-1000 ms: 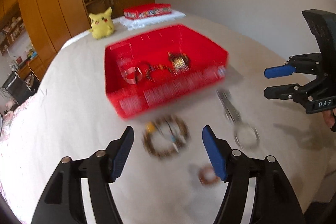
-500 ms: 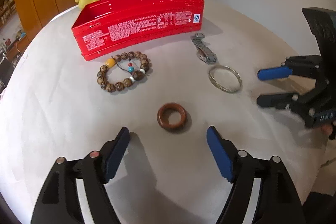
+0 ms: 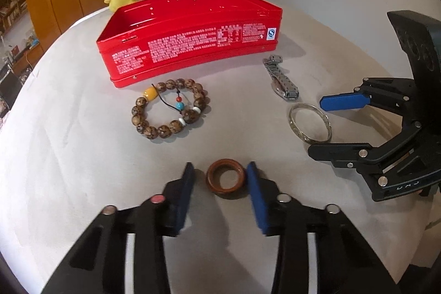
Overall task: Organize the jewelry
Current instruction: 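Grasp the brown wooden ring with the left tool while the right tool grasps the silver bangle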
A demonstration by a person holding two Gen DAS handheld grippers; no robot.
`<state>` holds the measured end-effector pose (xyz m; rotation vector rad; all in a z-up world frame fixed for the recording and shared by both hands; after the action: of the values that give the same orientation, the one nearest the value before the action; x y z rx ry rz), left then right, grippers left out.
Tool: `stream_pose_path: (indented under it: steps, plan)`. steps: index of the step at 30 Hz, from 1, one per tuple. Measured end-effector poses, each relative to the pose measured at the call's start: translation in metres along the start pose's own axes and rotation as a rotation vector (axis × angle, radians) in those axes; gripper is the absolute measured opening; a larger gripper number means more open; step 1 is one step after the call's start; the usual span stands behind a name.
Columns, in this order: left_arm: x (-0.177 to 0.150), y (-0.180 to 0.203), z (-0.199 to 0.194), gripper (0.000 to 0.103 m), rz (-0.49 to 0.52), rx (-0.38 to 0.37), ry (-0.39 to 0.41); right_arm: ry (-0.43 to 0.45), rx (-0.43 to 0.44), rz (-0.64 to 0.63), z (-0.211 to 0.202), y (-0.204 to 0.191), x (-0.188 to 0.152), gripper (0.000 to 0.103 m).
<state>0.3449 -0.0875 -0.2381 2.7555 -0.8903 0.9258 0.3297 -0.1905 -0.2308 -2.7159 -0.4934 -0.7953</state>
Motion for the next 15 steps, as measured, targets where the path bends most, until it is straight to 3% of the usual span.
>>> stream_pose_path:
  steps: [5,8,12,15]
  plan:
    - [-0.0006,-0.0009,-0.0003,0.03,0.003,0.001,0.008,0.006,-0.005,-0.008,0.0005,-0.0008,0.0004,0.066]
    - [-0.0001,-0.001,-0.0003,0.03,0.004,0.004,0.008,0.008,-0.005,-0.016,0.0003,-0.0018,0.0002,0.062]
    - [-0.0004,-0.0008,-0.0017,0.029,0.001,0.005,0.005,0.014,-0.009,-0.038,-0.0004,-0.0047,0.0,0.048]
    - [-0.0005,0.0005,-0.0031,0.029,0.003,0.008,0.003,0.017,-0.008,-0.039,-0.0006,-0.0055,0.0001,0.048]
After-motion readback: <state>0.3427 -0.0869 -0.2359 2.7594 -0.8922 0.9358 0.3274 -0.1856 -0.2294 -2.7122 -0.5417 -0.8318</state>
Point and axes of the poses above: each gripper's, at about its wrist camera, not at the fingertips, and z roughly the way its jaws point, y to its right, x to its top, the point moved 10 cm from there along z, roughly the way its jaws point, and after that the axes turned 9 degrees about z, right-handed, at the moved point
